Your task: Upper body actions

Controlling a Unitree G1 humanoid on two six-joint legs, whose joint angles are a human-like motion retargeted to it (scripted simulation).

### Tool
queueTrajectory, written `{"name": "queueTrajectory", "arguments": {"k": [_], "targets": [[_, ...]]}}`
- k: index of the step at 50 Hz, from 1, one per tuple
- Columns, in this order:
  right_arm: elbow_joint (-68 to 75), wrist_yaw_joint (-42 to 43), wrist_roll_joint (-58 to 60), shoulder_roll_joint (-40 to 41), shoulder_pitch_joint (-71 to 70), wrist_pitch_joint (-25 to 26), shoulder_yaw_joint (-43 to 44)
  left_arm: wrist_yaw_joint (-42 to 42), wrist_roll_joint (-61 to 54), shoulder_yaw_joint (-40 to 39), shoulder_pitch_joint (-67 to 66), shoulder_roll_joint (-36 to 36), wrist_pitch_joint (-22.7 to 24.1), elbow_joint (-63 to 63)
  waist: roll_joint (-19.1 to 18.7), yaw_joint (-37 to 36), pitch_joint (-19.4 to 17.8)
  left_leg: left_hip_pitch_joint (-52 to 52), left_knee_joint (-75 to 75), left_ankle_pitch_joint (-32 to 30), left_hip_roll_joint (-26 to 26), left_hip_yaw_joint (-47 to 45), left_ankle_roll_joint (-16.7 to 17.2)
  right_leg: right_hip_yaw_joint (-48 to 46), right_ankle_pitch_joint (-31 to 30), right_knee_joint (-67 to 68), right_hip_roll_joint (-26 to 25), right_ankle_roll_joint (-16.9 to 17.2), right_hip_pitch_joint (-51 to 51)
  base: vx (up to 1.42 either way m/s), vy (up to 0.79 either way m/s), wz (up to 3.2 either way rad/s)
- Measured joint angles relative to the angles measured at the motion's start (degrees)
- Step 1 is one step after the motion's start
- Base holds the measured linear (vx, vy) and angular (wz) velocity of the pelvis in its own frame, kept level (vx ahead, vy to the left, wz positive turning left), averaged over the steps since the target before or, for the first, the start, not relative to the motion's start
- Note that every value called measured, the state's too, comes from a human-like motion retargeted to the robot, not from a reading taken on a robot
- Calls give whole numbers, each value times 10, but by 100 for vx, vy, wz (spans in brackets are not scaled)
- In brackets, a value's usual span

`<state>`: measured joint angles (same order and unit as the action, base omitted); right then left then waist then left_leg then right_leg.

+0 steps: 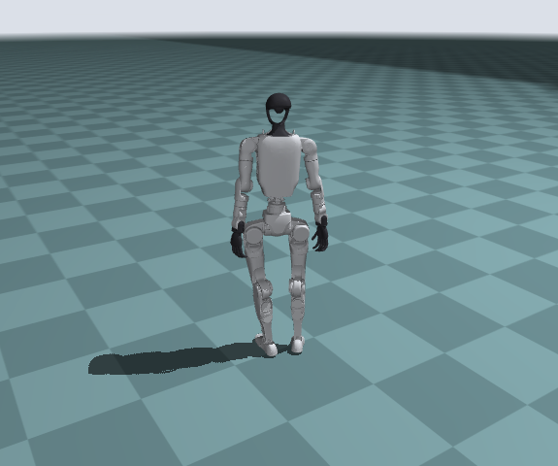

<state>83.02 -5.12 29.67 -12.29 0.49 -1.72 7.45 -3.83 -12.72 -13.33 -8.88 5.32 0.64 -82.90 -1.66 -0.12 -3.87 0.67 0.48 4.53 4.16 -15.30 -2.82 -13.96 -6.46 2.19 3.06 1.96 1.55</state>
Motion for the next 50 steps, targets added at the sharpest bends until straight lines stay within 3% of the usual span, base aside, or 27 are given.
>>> {"name": "queueTrajectory", "arguments": {"k": [5,7,10,17,21,29,33,40,50], "targets": [[14,-5,-37,34,-18,17,24,-84,-201,-8,36,-31,-70,-107,8,-11,0,3,-1,-8,-1,20,7,-11,13,-2,-4,-8,-14,-9,-7,36],[5,-7,-55,44,-18,12,26,-84,-229,-15,31,-50,-56,-89,4,-4,6,2,1,-10,-4,25,9,-15,16,-5,-8,-9,-17,-2,1,24],[-6,-15,-86,48,-17,-1,4,-65,-190,-3,25,-66,-25,-39,-1,-2,12,-4,-1,-14,-9,14,10,-6,17,-9,-15,-12,-20,1,3,-21],[5,-23,-20,38,-19,18,-11,-50,49,113,28,10,-33,45,-2,2,26,7,6,-16,-4,33,15,-25,25,-12,-14,-15,-29,0,1,21],[19,2,-8,33,-17,23,-7,-20,133,134,42,42,-32,38,-5,4,40,4,10,-18,-3,39,16,-31,28,-14,-15,-16,-28,0,0,0],[73,-9,-65,29,-23,37,11,-44,24,66,49,13,-49,-20,-6,10,51,10,13,-15,-8,34,15,-32,26,-11,-17,-14,-25,5,-1,-8],[88,-13,-83,27,-17,34,-9,-51,-14,75,38,2,-41,-35,-4,11,49,19,13,-11,-10,28,14,-29,24,-7,-16,-13,-28,11,0,-16],[82,25,-28,34,-6,24,-60,-5,31,132,30,4,-22,-39,5,11,37,28,11,-6,-11,21,13,-25,20,-3,-15,-12,-30,3,-1,-5],[79,34,7,42,5,29,-78,19,46,140,27,-2,-14,-44,11,8,34,28,11,-7,-11,17,11,-23,15,-1,-13,-13,-24,1,1,-1]]}}
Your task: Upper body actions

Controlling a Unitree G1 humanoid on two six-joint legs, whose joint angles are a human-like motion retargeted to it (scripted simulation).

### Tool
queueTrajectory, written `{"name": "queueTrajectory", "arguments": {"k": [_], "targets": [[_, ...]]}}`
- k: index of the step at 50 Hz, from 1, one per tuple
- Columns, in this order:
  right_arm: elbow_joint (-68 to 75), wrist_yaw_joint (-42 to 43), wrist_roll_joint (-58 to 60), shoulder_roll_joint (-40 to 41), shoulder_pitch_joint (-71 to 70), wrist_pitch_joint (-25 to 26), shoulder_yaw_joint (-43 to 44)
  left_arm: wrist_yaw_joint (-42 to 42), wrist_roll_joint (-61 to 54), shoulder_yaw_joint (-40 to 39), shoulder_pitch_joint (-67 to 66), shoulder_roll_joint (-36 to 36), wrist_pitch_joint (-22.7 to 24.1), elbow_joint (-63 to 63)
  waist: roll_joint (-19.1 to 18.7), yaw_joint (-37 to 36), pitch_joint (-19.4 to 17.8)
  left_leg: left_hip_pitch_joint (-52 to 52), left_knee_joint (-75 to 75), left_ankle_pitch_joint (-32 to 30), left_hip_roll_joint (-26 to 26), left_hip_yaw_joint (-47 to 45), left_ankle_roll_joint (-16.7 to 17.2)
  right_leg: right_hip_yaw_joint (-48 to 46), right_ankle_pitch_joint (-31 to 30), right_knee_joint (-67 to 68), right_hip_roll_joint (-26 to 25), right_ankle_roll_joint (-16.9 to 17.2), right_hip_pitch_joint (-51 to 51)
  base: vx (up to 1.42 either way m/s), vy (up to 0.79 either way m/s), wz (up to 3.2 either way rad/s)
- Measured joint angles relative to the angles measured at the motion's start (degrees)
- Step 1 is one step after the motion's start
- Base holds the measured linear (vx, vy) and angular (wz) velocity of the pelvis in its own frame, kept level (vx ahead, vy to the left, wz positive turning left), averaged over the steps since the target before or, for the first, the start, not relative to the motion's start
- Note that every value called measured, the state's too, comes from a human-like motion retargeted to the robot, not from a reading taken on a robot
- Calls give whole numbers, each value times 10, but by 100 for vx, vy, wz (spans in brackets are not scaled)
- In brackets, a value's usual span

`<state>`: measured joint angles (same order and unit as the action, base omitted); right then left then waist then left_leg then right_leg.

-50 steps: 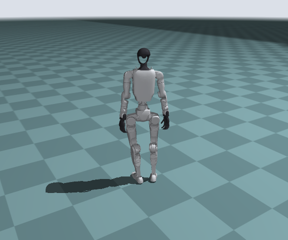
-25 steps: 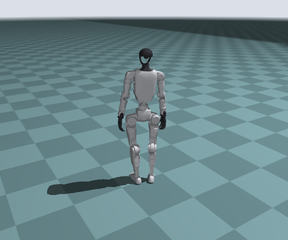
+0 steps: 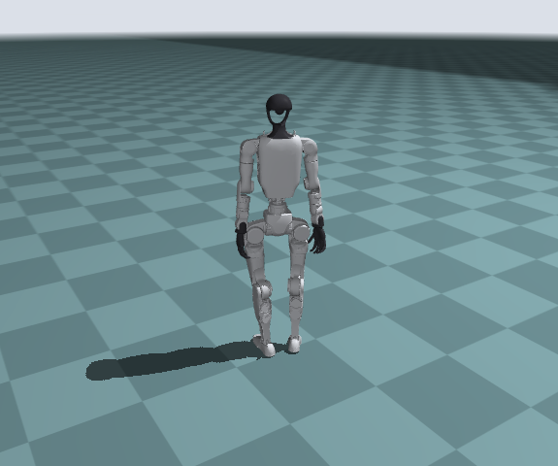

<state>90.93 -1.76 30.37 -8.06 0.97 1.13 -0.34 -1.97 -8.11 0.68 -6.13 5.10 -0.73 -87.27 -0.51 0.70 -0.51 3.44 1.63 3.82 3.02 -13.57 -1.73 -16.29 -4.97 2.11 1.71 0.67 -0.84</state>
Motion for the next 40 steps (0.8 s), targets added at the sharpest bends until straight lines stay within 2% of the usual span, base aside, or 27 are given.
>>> {"name": "queueTrajectory", "arguments": {"k": [10,40], "targets": [[0,-13,-4,-4,-6,2,6,-31,-59,-34,9,-14,-4,-11,0,1,9,-11,2,-5,3,8,-1,-3,-3,1,6,2,11,0,0,0],[4,-23,-11,-15,-6,0,16,-21,-26,-32,11,-7,-10,-8,-8,6,20,-2,3,1,3,5,-1,-1,3,2,8,4,4,0,0,0]]}}
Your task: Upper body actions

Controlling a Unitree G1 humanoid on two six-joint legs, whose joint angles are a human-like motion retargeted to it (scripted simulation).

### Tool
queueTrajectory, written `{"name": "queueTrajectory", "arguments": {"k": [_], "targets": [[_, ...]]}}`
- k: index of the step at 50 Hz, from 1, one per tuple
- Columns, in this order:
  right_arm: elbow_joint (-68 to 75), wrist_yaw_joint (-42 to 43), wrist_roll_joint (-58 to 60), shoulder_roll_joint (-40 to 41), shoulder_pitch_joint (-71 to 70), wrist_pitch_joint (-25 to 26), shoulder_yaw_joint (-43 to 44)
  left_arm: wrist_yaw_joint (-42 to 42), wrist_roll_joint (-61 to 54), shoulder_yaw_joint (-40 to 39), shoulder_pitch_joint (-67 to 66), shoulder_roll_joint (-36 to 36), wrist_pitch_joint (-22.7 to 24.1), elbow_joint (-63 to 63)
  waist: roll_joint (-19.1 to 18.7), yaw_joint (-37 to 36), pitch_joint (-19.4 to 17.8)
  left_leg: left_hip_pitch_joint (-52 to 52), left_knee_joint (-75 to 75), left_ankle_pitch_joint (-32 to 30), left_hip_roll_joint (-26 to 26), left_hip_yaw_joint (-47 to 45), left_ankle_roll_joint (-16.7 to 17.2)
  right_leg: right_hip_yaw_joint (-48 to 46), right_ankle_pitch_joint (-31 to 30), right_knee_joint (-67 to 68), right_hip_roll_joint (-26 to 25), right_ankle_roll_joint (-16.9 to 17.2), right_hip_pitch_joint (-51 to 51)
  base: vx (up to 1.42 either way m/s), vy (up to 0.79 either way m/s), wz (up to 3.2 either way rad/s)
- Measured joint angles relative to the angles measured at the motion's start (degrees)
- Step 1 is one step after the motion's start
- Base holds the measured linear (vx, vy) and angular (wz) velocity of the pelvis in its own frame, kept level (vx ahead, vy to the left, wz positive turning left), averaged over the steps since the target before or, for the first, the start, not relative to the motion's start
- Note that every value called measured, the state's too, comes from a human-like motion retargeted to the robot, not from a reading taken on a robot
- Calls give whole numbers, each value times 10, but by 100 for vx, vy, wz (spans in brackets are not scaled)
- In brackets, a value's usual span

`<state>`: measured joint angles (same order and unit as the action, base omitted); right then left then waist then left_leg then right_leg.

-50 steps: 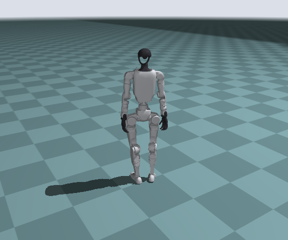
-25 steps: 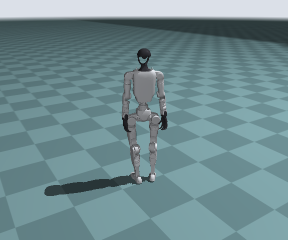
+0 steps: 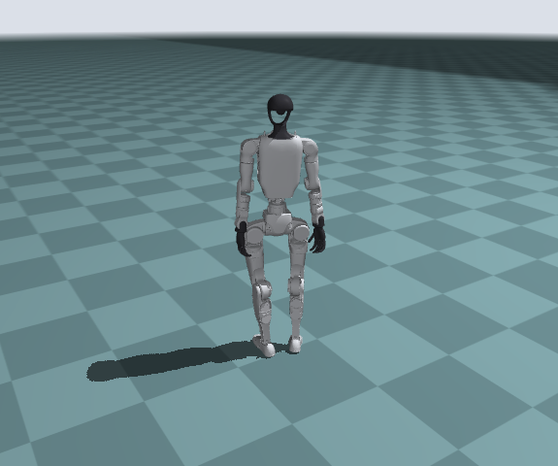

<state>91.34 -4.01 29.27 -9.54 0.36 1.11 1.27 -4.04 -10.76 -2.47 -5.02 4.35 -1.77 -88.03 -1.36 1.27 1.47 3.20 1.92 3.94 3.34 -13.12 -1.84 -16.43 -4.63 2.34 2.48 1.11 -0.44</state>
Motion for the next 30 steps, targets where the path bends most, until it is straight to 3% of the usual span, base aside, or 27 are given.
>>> {"name": "queueTrajectory", "arguments": {"k": [30], "targets": [[-10,-34,4,4,-9,4,-4,-8,-3,-1,9,-4,-2,-4,-3,3,-11,1,-3,0,0,10,2,-10,4,-2,-4,-6,-5,0,0,0]]}}
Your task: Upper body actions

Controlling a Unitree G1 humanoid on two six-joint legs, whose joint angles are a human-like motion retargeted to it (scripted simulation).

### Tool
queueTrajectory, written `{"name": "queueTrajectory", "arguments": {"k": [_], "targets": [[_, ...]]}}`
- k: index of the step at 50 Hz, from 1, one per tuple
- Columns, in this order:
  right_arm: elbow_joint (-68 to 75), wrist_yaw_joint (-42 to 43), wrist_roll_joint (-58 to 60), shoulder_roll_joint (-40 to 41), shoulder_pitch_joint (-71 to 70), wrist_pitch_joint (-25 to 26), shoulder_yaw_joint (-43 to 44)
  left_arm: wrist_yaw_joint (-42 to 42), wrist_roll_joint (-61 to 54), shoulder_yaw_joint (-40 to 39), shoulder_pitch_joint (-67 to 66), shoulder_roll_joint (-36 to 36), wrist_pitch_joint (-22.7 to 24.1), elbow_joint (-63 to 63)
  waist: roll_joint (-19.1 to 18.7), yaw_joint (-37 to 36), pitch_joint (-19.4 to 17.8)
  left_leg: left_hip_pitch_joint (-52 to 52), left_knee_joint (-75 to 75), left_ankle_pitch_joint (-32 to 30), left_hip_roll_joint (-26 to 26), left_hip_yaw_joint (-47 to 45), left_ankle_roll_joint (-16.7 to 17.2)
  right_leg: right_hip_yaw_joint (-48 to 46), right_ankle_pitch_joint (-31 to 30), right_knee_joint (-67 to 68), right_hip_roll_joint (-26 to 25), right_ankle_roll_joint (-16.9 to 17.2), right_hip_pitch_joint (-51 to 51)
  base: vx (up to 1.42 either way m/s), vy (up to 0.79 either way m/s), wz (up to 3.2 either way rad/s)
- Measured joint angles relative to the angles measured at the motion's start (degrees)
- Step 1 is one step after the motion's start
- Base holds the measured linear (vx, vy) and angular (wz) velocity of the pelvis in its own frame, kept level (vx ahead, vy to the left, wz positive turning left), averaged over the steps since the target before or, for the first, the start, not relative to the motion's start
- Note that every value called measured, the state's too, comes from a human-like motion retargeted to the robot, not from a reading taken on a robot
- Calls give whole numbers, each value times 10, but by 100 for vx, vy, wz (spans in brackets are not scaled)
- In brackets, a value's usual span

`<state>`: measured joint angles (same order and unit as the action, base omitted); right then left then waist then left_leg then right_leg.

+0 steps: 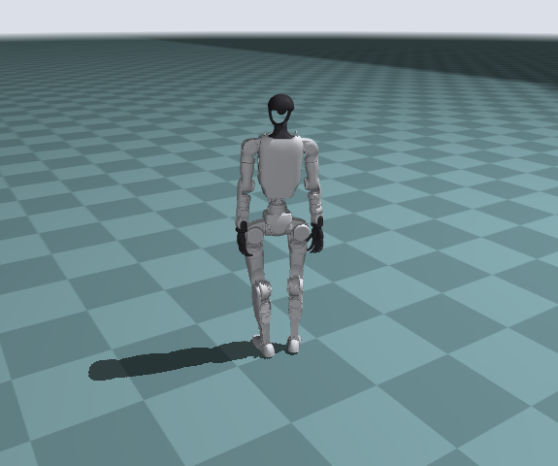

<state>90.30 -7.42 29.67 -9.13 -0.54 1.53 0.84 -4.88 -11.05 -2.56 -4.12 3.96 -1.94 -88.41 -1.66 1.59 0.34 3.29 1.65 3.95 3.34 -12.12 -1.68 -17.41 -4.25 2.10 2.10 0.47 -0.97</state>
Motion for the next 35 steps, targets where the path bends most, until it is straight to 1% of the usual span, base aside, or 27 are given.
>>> {"name": "queueTrajectory", "arguments": {"k": [14,24,35], "targets": [[2,-7,7,2,-4,0,-5,1,3,-3,5,-1,0,-2,3,2,2,-5,1,-2,-2,3,1,-2,1,1,0,1,5,0,0,0],[6,-7,14,0,-2,-1,-5,27,-5,-4,4,-1,13,-3,6,0,9,-6,1,0,-4,2,2,0,1,1,0,2,7,0,0,0],[10,6,7,1,1,-5,-5,13,-2,-2,8,1,6,-8,5,-1,18,-6,1,1,-5,3,2,0,4,1,-1,3,6,0,0,0]]}}
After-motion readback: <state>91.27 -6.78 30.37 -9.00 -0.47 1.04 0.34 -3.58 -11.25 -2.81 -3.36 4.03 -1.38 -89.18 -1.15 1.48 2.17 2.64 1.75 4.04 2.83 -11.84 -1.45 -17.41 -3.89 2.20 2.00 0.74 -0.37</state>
